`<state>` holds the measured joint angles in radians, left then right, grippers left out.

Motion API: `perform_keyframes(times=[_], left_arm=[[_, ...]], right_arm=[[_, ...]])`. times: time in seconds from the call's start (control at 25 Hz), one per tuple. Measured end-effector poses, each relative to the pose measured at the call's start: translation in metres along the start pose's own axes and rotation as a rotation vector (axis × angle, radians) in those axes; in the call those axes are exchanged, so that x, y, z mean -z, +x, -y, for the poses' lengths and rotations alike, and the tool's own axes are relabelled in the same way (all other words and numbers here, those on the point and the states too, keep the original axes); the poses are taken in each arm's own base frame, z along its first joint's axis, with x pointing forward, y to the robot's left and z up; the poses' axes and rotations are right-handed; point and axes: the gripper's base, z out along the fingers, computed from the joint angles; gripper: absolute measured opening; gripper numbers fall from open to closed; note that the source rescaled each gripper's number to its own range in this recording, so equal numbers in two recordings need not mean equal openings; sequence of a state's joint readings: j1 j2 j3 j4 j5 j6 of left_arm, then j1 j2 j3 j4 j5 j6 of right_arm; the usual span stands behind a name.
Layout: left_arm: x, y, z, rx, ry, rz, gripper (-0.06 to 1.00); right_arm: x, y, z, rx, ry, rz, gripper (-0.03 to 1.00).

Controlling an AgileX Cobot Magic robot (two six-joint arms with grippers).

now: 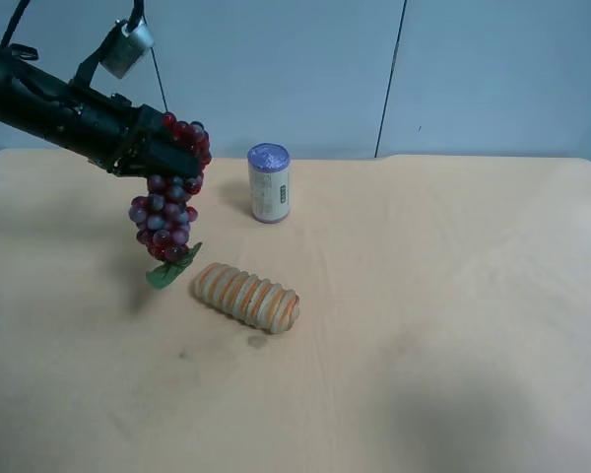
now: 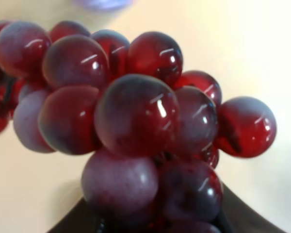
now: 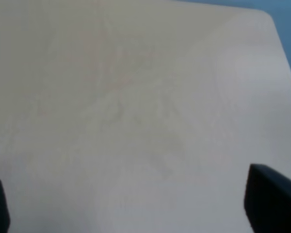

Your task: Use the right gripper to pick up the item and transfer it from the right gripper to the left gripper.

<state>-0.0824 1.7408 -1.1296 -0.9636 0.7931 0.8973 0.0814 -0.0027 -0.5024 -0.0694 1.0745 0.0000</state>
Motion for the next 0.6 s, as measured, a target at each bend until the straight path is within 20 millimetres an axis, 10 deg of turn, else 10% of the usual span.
perform_keyframes(times=[0.6], left_arm=[[0.012, 0.006, -0.034, 0.028, -0.604, -0.175, 0.0]], right_arm=[[0.0, 0.0, 0.0, 0.0, 0.0, 0.0, 0.92]])
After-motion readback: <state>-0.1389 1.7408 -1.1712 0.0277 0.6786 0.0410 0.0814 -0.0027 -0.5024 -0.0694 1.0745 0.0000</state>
